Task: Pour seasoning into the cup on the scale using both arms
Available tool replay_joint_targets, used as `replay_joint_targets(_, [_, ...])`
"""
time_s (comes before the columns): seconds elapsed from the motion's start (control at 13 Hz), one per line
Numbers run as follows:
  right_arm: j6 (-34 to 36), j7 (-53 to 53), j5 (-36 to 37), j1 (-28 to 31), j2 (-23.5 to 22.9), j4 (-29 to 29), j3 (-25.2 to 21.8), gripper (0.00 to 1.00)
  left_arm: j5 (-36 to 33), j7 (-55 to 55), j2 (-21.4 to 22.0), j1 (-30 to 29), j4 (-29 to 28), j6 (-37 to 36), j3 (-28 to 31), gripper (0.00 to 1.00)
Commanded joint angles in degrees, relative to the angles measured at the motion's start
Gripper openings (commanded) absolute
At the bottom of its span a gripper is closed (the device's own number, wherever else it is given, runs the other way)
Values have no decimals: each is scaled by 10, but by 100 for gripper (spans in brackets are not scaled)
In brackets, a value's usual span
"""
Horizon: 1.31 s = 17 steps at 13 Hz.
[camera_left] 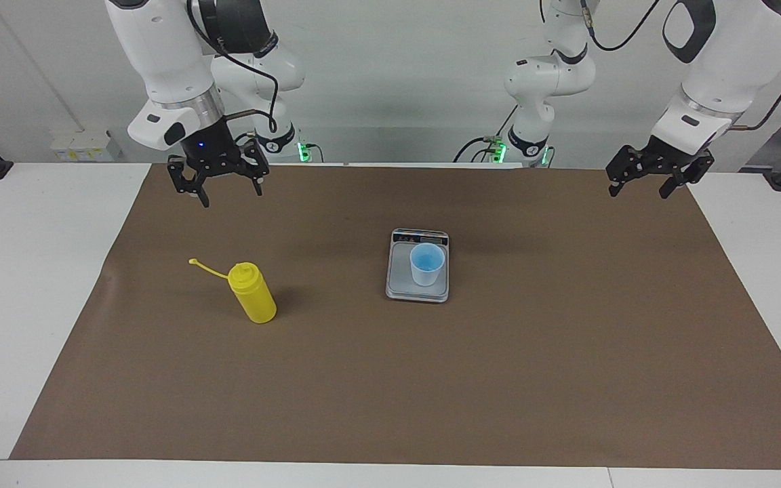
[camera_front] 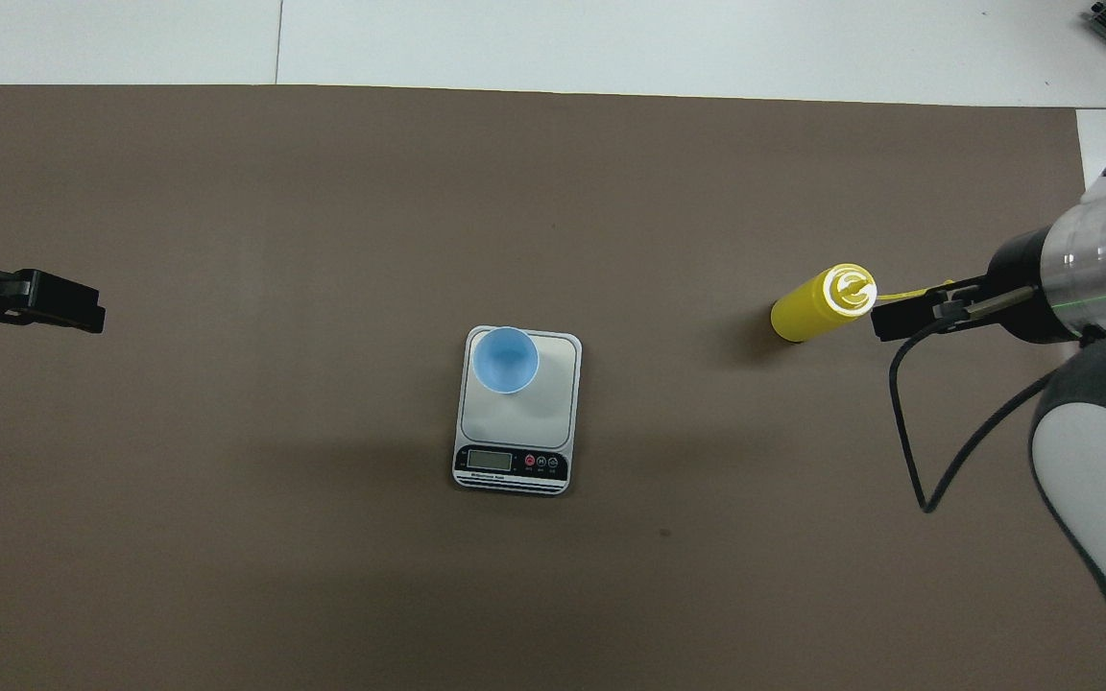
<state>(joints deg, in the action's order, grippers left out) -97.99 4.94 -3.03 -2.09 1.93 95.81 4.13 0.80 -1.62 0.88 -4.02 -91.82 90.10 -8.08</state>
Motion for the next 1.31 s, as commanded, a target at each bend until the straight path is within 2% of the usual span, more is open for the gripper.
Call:
replay_joint_targets(0.0, [31,-59,13,4,-19,-34,0,100,5,-8,12,-6,-13,2,-1,100])
replay_joint_targets(0.23, [53,-120,18,10,-18,-30,-1,100,5,-8,12,-5,-13,2,-1,100])
replay_joint_targets(0.46, [82,-135,18,12,-14,-27,-1,100,5,-8,12,-5,-13,2,-1,100])
replay_joint_targets(1.23, [35,-116,18,21,-4,3,-3,100,5,-8,12,-5,-13,2,-1,100])
